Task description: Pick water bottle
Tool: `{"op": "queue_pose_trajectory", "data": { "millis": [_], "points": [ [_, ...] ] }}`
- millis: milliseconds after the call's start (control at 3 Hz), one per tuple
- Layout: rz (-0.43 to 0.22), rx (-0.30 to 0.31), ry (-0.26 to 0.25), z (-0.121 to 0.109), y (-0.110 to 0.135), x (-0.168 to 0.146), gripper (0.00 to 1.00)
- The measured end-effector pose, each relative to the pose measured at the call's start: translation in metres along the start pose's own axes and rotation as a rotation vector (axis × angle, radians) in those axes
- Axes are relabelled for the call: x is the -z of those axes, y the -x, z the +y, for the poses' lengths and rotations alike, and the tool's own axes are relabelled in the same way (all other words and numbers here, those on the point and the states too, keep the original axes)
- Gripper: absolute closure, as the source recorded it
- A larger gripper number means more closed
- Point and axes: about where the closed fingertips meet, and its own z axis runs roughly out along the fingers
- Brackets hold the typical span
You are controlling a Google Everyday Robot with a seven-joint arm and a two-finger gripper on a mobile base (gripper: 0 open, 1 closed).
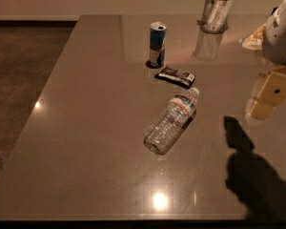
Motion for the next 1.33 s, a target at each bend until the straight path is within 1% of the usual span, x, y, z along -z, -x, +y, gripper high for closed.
{"op": "queue_pose_trajectory", "data": {
  "millis": [333, 667, 1000, 1333],
  "points": [
    [-0.002, 0.002, -0.002, -0.001, 0.000, 0.000, 0.00],
    [-0.016, 0.047, 0.011, -0.007, 0.004, -0.014, 0.00],
    [-0.035, 0.136, 0.051, -0.012, 0.013, -0.038, 0.00],
    [-0.036, 0.250, 0.095, -0.018, 0.025, -0.060, 0.00]
  ]
}}
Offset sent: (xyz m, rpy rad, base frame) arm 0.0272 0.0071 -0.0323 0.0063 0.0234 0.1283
